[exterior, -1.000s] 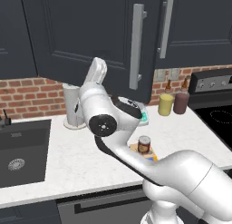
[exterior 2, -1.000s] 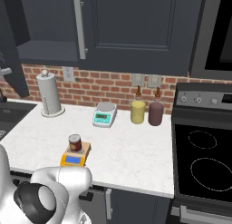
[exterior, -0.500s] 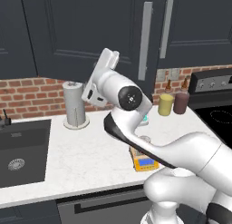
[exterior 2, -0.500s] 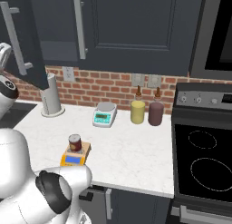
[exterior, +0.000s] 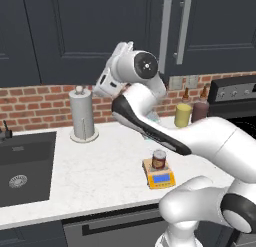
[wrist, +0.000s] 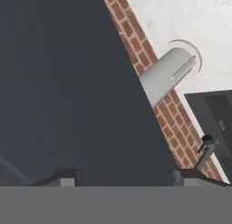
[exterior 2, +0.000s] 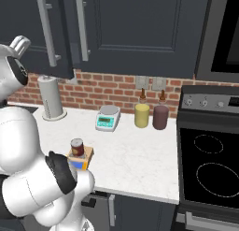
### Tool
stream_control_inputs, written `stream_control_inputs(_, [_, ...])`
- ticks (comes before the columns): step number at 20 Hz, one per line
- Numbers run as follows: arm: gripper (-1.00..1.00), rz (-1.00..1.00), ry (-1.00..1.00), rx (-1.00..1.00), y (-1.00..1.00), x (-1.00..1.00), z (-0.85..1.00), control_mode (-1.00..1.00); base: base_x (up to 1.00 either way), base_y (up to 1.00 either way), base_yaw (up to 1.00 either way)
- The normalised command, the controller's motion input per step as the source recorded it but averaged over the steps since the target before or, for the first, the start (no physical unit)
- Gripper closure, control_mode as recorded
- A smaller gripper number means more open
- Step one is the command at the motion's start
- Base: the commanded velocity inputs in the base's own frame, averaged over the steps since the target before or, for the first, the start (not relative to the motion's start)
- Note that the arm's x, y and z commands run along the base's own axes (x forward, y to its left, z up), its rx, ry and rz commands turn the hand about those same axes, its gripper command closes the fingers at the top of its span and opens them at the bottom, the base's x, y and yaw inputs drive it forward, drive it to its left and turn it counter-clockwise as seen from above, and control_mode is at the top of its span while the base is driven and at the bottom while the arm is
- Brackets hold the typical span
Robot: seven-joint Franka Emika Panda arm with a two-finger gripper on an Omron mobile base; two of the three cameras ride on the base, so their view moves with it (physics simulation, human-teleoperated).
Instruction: Pick the canned food and place it on the digital scale for weighing, and close the cabinet.
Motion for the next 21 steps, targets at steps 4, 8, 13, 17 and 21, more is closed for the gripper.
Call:
stream_control_inputs(4, [-1.0,-0.01,0.25,0.02,-0.23,0.87,-0.01,-1.0,0.0,0.0,0.0])
stream_control_inputs(8, [-1.0,0.0,0.2,0.02,-0.25,0.88,-0.08,-1.0,0.0,0.0,0.0])
stream_control_inputs(13, [-1.0,0.0,0.13,0.0,-0.24,0.76,-0.21,-1.0,0.0,0.0,0.0])
stream_control_inputs(17, [-1.0,0.0,0.09,0.0,-0.22,0.65,-0.35,-1.0,0.0,0.0,0.0])
stream_control_inputs(21, [-1.0,0.0,0.05,0.0,-0.24,0.44,-0.43,-1.0,0.0,0.0,0.0])
